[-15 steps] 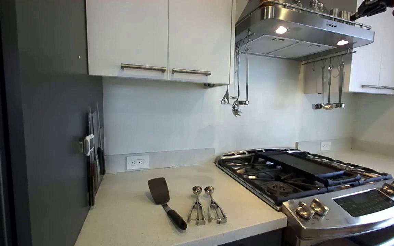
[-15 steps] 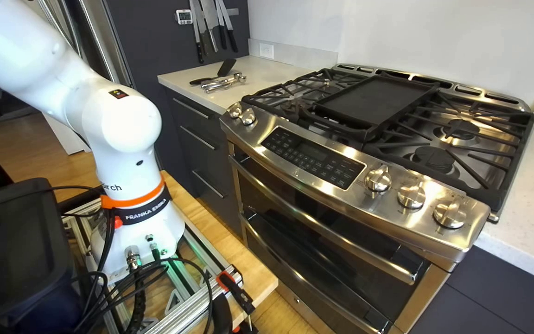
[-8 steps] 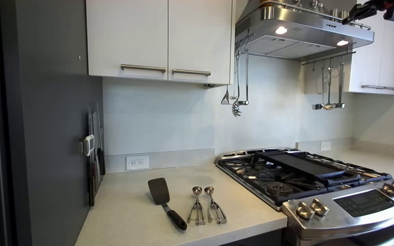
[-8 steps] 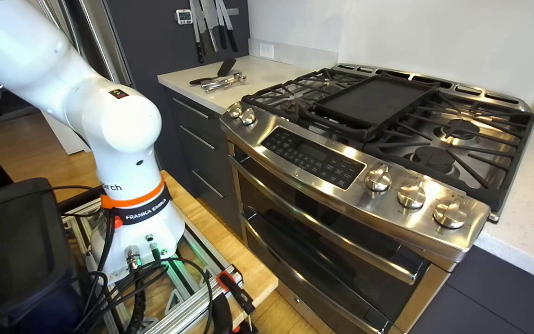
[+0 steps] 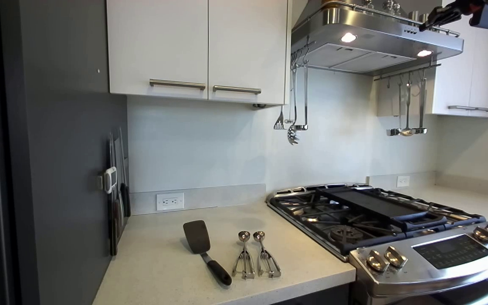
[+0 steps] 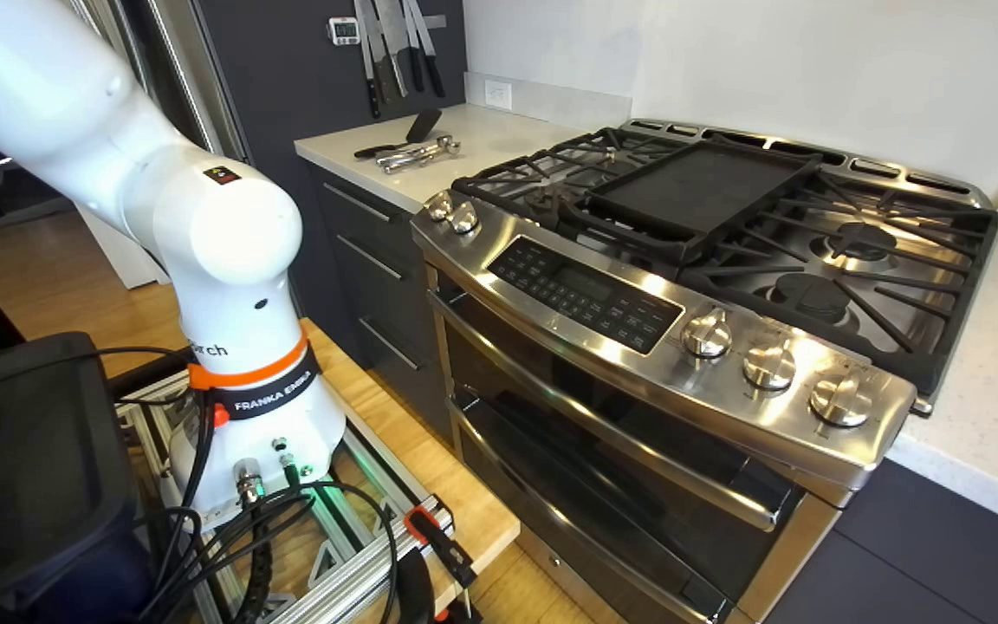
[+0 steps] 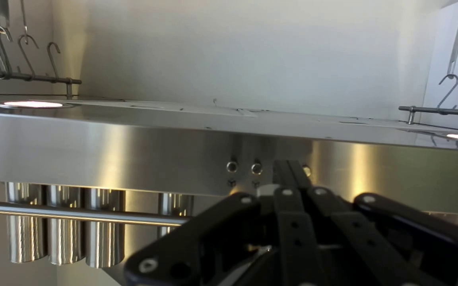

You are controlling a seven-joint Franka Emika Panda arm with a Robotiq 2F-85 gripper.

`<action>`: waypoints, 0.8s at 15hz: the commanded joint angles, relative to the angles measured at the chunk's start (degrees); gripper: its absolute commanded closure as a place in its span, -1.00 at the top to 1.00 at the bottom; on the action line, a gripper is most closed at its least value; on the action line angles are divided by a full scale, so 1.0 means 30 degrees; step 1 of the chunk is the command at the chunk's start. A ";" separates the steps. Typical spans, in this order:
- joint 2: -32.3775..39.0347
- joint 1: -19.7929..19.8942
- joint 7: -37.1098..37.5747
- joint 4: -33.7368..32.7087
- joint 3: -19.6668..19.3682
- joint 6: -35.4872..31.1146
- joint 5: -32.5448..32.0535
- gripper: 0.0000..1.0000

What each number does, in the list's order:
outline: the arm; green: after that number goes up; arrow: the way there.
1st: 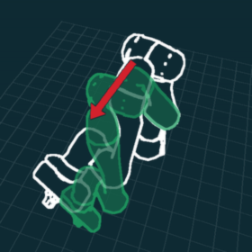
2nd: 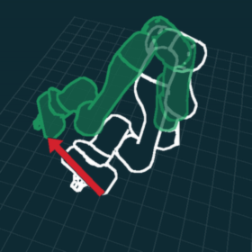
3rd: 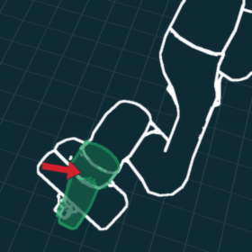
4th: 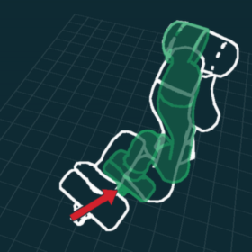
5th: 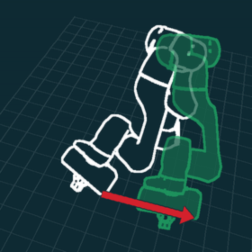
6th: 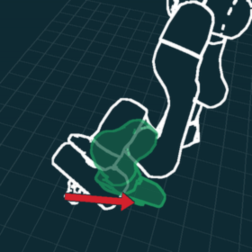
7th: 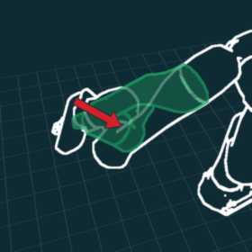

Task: Push the second button above the stove

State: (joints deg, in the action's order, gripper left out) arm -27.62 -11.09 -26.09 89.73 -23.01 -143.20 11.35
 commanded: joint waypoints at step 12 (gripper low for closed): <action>0.1067 -0.0299 -0.1406 -0.0502 -0.0274 -0.1675 0.1874 -1.00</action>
State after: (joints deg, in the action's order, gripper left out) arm -25.22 -11.13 -27.93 88.97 -23.15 -146.86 14.36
